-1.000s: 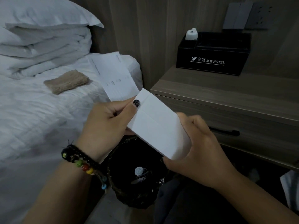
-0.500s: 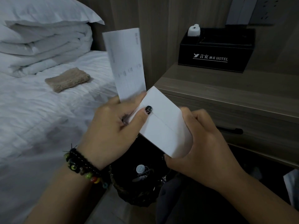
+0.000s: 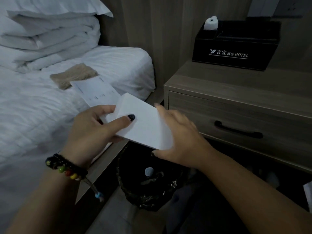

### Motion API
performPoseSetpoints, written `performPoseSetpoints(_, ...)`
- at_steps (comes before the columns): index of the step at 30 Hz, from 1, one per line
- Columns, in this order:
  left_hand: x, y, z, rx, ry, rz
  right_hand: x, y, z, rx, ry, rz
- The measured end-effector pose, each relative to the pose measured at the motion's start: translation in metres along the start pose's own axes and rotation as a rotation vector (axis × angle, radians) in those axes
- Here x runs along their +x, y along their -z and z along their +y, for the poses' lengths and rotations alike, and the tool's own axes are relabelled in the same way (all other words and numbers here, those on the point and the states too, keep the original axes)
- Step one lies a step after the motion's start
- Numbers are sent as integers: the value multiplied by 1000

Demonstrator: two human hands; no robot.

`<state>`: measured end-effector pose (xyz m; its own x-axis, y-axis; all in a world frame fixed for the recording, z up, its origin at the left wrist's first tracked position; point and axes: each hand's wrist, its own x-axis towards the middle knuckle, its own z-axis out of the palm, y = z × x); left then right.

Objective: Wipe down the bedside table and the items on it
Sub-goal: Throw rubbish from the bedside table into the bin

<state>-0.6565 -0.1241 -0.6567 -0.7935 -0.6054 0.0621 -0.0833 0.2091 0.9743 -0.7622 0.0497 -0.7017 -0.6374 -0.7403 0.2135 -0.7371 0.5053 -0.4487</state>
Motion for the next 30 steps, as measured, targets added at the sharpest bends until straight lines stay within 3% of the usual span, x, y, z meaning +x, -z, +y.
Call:
performPoseSetpoints(2,7,9,-9,392,-119,75,11,-10,5,80,12,-51)
performPoseSetpoints(3,9,11,-12,605,-197,44,14,-12,7,136,24,-49)
performPoseSetpoints(5,12,11,-16,815,-302,-123,21,-18,9,275,39,-21)
performPoseSetpoints(7,16,4,-22,839,-304,-264,27,-25,11,376,18,-31)
performPoseSetpoints(12,34,-4,-37,729,-284,-318,33,-42,28,387,-97,-123)
performPoseSetpoints(16,53,-23,-60,807,-247,-458,38,-52,45,331,-142,-194)
performPoseSetpoints(23,91,-72,-181,1070,-24,-559,37,-73,76,250,-312,-293)
performPoseSetpoints(30,76,-91,-266,1083,118,-601,22,-78,95,391,-399,-281)
